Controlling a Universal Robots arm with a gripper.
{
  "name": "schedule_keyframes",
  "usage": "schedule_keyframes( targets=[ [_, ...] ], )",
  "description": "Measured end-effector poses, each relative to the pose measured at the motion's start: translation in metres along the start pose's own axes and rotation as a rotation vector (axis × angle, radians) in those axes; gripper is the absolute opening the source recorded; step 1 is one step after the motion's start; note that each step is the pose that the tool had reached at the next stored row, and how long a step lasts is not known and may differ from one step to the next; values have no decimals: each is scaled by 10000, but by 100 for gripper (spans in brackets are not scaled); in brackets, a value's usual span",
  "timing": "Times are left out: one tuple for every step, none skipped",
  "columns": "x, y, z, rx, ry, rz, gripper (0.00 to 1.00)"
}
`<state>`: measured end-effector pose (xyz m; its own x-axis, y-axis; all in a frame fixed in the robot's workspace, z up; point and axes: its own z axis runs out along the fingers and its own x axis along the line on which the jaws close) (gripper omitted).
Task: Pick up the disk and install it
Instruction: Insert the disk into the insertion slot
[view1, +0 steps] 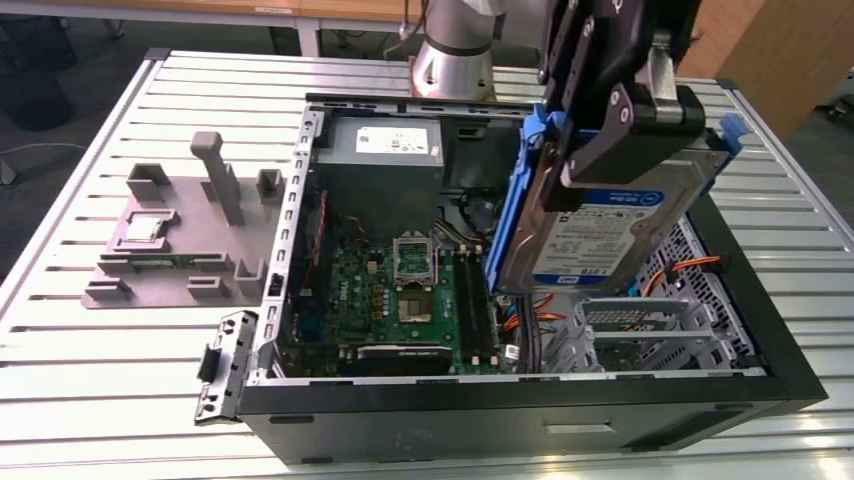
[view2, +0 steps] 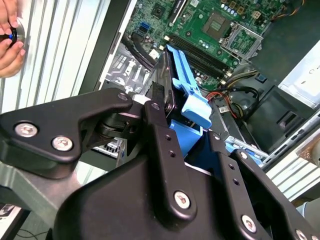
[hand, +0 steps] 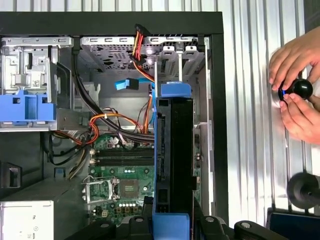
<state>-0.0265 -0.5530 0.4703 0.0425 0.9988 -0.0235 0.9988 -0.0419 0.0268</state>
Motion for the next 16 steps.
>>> schedule_keyframes(
  targets=[
    [-1,4,8,-1,1,-45,37],
    [-2,9,17,-2,3,-91,37],
    [-3,16,24,-2,3,-119,37],
    [-3,27,30,-3,4,-136,37],
    [-5,40,36,-4,5,-141,37],
    [-8,56,42,-4,5,-140,37],
    [-11,73,47,-3,4,-140,37],
    [-13,88,53,-4,5,-141,37],
    [-13,104,58,-2,3,-140,37],
    [-12,123,63,3,9,-140,37],
    [-13,143,67,6,17,-140,37],
    [-13,161,72,8,21,-140,37],
    [-12,177,75,9,23,-140,37],
    [-12,189,79,10,23,-140,37],
    [-12,202,83,10,22,-140,37],
    [-11,216,87,10,22,-140,37]
  ],
)
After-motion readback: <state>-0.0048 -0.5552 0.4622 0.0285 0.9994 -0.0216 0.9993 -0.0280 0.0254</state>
